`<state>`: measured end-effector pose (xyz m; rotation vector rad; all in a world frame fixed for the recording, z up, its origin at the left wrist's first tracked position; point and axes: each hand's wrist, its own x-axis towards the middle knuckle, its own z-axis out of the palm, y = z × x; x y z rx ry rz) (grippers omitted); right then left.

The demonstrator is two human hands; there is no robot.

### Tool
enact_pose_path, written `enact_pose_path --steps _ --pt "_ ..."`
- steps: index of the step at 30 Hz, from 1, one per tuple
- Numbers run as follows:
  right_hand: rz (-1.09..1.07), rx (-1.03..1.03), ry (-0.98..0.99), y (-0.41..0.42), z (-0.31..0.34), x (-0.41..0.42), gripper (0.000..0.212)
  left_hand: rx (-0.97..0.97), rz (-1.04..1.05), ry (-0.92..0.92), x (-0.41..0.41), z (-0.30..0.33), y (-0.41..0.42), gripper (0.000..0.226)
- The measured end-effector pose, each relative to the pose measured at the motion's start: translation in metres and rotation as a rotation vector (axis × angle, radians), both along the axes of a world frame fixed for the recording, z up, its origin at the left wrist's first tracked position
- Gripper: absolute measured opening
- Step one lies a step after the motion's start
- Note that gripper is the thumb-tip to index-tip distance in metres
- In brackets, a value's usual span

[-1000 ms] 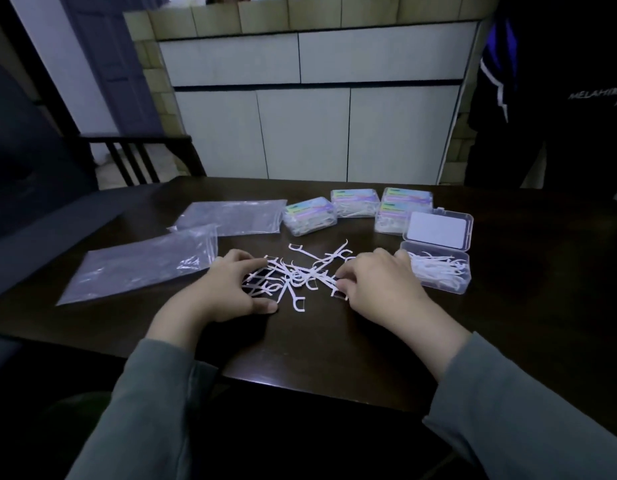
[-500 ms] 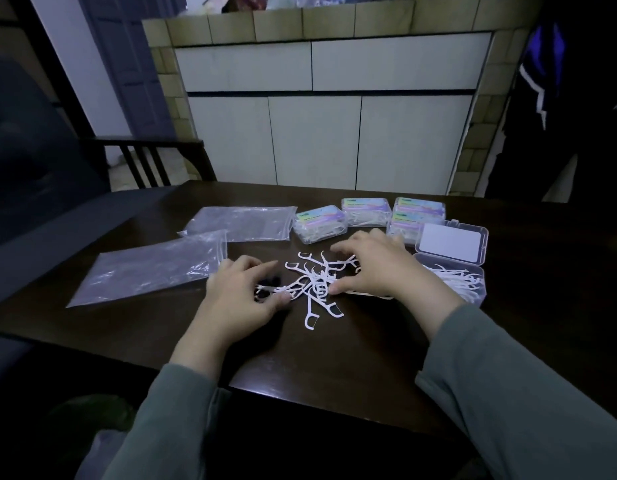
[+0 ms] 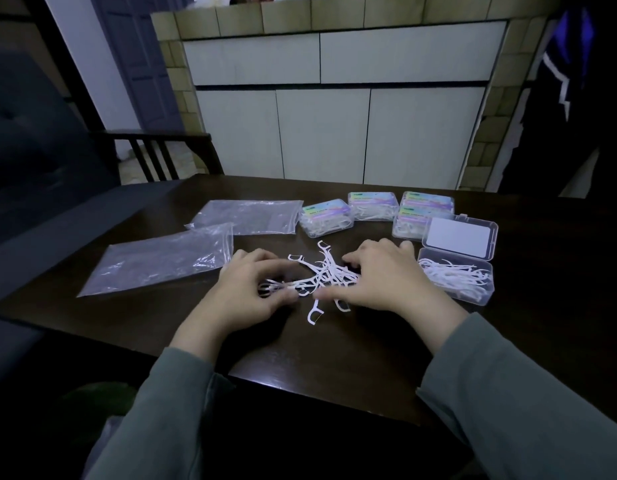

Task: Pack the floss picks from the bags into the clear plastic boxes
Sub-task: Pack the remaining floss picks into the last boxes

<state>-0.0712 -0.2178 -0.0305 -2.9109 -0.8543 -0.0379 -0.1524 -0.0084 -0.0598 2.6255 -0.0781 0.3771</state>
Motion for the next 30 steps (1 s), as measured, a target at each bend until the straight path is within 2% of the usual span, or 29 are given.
enact_pose_path --steps 1,3,5,8,11,14,21,30 --pt "0.013 -0.036 -0.001 0.001 -0.001 -0.003 0.093 0.026 -0.026 0.031 0.001 0.001 0.001 0.059" --pt "0.029 -0.035 0.0 0.002 0.0 -0.004 0.077 0.111 -0.044 0.131 0.009 0.004 0.001 0.072" --pt "0.015 0.02 0.01 0.002 0.002 -0.002 0.056 0.16 -0.045 0.22 0.019 0.007 0.0 0.069" --pt "-0.014 0.027 0.034 0.001 0.003 -0.001 0.046 0.213 -0.073 0.24 0.031 0.009 -0.003 0.059" --pt "-0.025 0.024 0.016 0.001 0.002 -0.001 0.037 0.258 -0.051 0.18 0.036 0.007 -0.006 0.048" --pt "-0.037 0.02 0.011 0.0 0.003 0.001 0.031 0.234 -0.027 0.039 0.032 0.003 -0.004 0.037" --pt "-0.008 -0.148 -0.061 0.007 0.0 -0.001 0.032 0.225 -0.018 -0.187 0.025 -0.001 -0.006 0.021" --pt "0.002 -0.389 -0.323 0.017 -0.012 -0.014 0.03 0.328 0.079 -0.266 0.025 -0.009 -0.015 0.016"
